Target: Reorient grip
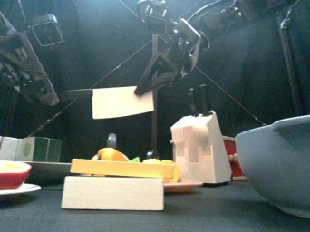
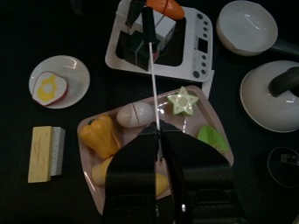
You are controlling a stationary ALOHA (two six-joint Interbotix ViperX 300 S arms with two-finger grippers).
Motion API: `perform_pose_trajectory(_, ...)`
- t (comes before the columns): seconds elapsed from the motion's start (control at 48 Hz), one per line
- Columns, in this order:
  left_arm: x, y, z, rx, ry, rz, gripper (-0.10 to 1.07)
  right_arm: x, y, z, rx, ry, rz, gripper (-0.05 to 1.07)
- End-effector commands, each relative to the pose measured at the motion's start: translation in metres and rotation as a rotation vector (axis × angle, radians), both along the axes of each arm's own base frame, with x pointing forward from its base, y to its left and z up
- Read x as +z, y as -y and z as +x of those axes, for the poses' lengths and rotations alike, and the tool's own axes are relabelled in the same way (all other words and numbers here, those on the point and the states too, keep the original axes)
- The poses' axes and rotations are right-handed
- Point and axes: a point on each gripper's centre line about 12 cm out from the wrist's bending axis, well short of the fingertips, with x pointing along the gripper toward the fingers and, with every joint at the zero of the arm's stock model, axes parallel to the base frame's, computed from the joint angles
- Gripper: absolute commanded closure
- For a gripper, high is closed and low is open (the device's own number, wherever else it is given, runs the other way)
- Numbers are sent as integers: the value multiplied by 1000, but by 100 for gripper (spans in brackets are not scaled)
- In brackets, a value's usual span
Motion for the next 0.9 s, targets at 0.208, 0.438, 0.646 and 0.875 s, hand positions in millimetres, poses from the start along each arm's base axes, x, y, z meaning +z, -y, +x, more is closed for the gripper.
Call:
perform_pose_trajectory(0.208,42,-13,17,-75,22,9,7,25,1,-6,-7,65,16,70)
perform_pose_trajectory(0.438,54,-37,14,-10,-66,62,7,28,3,-5,-11,73,16,70)
perform_pose_trajectory(0.646,63,-53,0,164,-233,116,7,28,3,-5,-13,75,16,70)
perform_pose_trajectory(0.875,68,-40,-6,289,-187,287,7,30,3,-3,-4,95,10,70)
